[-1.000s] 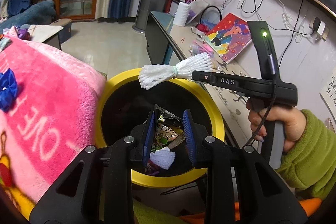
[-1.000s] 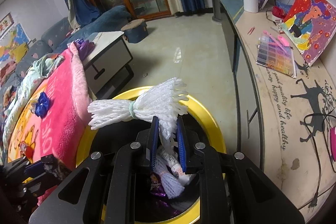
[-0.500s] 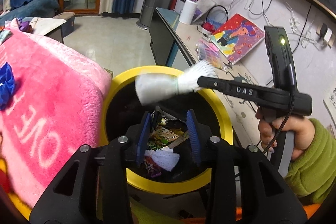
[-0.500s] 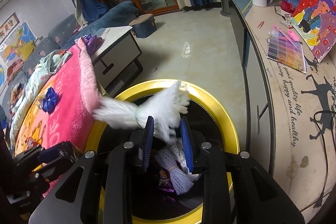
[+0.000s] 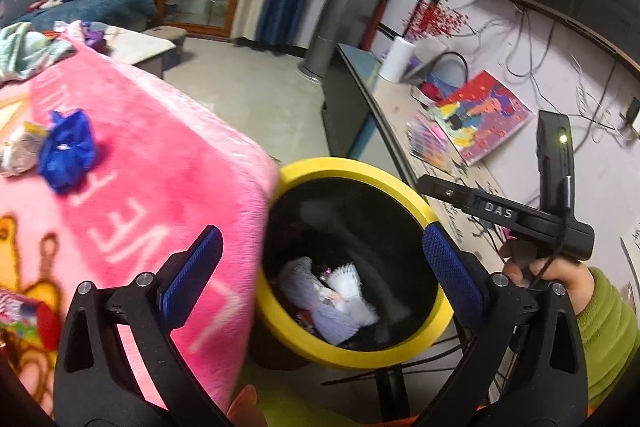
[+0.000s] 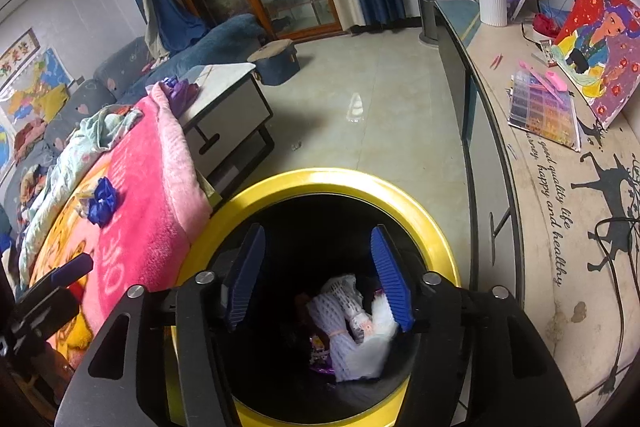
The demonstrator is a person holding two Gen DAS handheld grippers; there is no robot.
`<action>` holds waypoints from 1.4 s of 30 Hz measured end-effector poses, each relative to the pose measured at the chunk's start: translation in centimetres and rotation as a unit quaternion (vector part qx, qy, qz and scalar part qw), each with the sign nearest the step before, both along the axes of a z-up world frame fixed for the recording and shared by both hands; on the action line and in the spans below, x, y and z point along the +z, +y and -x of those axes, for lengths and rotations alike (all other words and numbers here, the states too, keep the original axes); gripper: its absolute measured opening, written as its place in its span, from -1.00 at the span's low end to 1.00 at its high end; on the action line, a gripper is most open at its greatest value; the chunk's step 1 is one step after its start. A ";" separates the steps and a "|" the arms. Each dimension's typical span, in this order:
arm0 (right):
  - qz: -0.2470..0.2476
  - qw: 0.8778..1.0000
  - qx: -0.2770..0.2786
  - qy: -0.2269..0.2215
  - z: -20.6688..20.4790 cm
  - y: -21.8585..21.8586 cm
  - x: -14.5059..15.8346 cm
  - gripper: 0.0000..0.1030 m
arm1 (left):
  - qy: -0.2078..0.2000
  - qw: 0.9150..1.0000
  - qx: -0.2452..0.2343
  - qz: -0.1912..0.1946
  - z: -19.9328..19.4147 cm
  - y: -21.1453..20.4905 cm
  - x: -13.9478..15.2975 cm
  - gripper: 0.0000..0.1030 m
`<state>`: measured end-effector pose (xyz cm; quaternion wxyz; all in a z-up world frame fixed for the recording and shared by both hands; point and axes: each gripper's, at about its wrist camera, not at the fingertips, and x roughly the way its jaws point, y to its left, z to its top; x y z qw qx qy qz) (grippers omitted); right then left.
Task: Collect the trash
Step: 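Move both open grippers back to the remaining trash on the blanket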
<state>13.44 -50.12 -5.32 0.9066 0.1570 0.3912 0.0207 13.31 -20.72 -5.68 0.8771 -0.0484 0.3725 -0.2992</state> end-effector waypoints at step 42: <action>0.036 0.973 0.212 -0.086 1.1 17.0 6.9 0.34 | -0.069 0.968 0.241 0.002 2.7 16.6 4.9 0.78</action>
